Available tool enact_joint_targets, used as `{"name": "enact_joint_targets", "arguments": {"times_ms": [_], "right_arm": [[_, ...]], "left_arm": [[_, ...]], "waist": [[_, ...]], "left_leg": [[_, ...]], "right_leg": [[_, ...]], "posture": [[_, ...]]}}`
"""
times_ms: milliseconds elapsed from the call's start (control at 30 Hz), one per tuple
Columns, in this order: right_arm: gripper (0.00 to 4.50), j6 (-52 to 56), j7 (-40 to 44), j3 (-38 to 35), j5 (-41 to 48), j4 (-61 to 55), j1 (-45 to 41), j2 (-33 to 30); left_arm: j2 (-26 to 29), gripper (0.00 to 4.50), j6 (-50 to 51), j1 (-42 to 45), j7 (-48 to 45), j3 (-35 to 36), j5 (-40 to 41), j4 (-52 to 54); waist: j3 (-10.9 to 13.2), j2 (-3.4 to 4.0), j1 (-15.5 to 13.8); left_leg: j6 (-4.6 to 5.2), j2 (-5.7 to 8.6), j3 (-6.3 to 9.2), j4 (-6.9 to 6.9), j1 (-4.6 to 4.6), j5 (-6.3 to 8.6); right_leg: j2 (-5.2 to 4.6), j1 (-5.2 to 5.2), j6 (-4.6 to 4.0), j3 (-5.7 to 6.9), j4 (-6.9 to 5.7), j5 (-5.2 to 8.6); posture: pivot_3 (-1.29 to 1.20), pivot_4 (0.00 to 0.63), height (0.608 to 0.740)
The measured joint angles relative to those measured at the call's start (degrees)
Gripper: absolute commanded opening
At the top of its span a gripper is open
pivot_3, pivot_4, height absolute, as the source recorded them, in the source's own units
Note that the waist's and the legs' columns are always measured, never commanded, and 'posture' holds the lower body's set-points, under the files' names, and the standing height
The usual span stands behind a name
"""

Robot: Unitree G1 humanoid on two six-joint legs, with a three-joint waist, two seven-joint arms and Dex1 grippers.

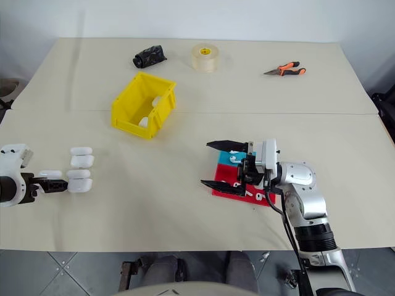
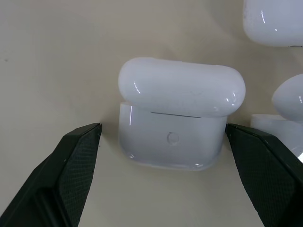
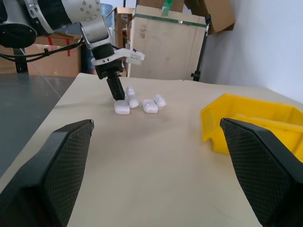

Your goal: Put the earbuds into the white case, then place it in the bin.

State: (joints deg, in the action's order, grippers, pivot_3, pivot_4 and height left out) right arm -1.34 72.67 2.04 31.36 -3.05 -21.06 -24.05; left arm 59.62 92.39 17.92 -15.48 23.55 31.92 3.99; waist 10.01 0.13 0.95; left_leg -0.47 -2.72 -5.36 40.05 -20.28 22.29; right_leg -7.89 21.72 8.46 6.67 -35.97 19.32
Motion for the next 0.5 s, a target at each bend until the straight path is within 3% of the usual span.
{"name": "enact_joint_targets", "arguments": {"times_ms": [133, 267, 500], "right_arm": [[4.50, 0.07, -0.99, 0.00, -0.01, -0.78, 0.00, 0.00], [4.50, 0.17, -1.56, 0.01, 0.00, -1.60, -0.01, -0.01], [4.50, 0.09, -1.41, -0.07, 0.02, -1.47, -0.01, -0.32]], "left_arm": [[0.00, 3.92, -0.01, 0.38, -0.97, -0.51, -0.78, -0.25], [0.00, 2.81, -0.03, 0.55, -1.61, -0.87, -1.32, -0.23], [-0.43, 2.81, -0.40, -2.63, -2.99, 2.43, -1.63, 1.69]], "waist": [[0.00, 0.00, -0.01], [0.00, 0.00, 0.16], [0.00, 0.00, 0.66]], "left_leg": [[-0.01, 0.00, 0.00, 0.01, 0.01, 0.00], [-0.01, 0.00, -0.01, 0.01, 0.02, -0.01], [-0.01, -0.01, -0.03, -0.01, 0.04, -0.01]], "right_leg": [[0.00, 0.00, 0.00, -0.01, -0.01, 0.00], [0.00, 0.00, 0.00, -0.03, -0.02, 0.00], [-0.01, 0.00, 0.00, -0.05, -0.03, 0.00]], "posture": [[0.00, 0.150, 0.740], [0.00, 0.150, 0.740], [0.00, 0.150, 0.740]]}}
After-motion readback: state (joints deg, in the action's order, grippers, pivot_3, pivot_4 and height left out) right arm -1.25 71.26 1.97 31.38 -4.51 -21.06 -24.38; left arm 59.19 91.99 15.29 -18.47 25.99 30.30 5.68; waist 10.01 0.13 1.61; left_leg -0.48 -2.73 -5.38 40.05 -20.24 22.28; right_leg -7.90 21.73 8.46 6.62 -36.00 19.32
